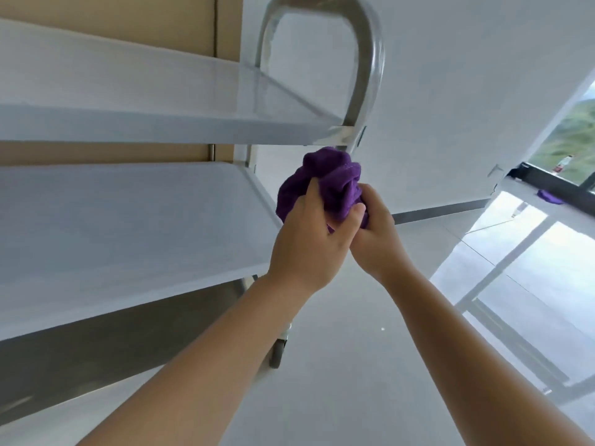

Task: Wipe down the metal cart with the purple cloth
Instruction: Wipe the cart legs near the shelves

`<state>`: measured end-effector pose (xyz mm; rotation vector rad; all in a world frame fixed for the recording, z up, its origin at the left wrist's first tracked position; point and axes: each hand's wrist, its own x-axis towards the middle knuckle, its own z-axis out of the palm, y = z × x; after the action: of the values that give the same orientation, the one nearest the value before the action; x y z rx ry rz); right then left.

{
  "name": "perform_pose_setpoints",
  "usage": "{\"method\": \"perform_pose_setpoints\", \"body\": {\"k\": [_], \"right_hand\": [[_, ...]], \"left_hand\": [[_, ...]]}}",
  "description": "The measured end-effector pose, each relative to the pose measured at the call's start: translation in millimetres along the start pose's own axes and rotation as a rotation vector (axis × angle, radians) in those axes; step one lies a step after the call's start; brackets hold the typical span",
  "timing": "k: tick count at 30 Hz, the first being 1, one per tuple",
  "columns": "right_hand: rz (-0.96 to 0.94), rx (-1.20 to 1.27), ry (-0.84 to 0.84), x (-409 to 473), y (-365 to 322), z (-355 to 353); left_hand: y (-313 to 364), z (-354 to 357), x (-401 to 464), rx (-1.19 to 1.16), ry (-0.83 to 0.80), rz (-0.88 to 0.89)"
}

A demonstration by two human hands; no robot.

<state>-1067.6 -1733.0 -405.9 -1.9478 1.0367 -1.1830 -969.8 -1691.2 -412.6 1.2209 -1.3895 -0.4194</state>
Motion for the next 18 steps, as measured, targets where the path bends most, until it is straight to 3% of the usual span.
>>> {"method": "perform_pose_setpoints", "body": {"k": [6, 9, 13, 15, 18], "right_hand": [[-0.078, 0.104, 0.228, 50, -5, -45], [-0.027, 0.312, 0.277, 85, -11, -63], [0.075, 0.406, 0.386, 127, -11, -72], [0.020, 0.452, 0.363, 138, -15, -67], [-0.131, 0.548, 0.188, 148, -27, -51]], "left_hand": [[25, 29, 42, 0.327, 0.230, 0.110], [34, 35, 73, 0.451, 0.290, 0.106], [36, 39, 116, 0.592, 0.332, 0.130], [35, 38, 131, 0.625, 0.401, 0.203], [34, 36, 150, 0.546, 0.465, 0.212]]}}
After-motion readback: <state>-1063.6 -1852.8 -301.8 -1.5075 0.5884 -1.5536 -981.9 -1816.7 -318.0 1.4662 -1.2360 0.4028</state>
